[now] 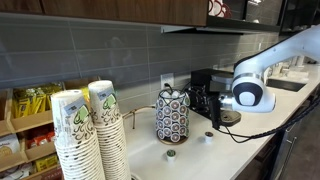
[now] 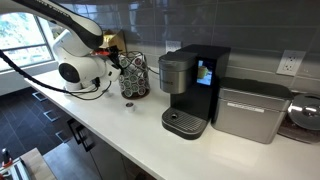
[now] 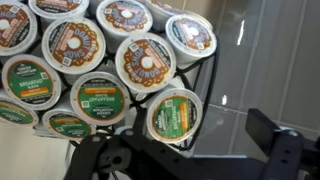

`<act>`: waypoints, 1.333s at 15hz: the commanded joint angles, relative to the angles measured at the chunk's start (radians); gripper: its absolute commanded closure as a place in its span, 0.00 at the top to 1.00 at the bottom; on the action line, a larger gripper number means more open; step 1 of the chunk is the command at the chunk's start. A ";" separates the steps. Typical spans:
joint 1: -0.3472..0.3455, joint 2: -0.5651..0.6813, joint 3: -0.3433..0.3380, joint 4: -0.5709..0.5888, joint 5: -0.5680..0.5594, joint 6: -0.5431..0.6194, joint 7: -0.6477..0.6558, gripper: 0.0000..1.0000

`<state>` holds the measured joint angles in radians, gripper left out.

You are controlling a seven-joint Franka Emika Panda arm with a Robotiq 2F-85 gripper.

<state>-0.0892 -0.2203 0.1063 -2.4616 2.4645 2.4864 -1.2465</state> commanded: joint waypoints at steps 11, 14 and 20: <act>0.015 0.001 0.029 0.044 -0.039 0.239 0.012 1.00; 0.020 -0.008 0.031 0.042 -0.095 0.341 0.036 1.00; 0.065 0.018 0.030 0.037 -0.339 0.576 0.164 1.00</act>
<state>-0.0583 -0.2179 0.1339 -2.4155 2.2446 2.9522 -1.1677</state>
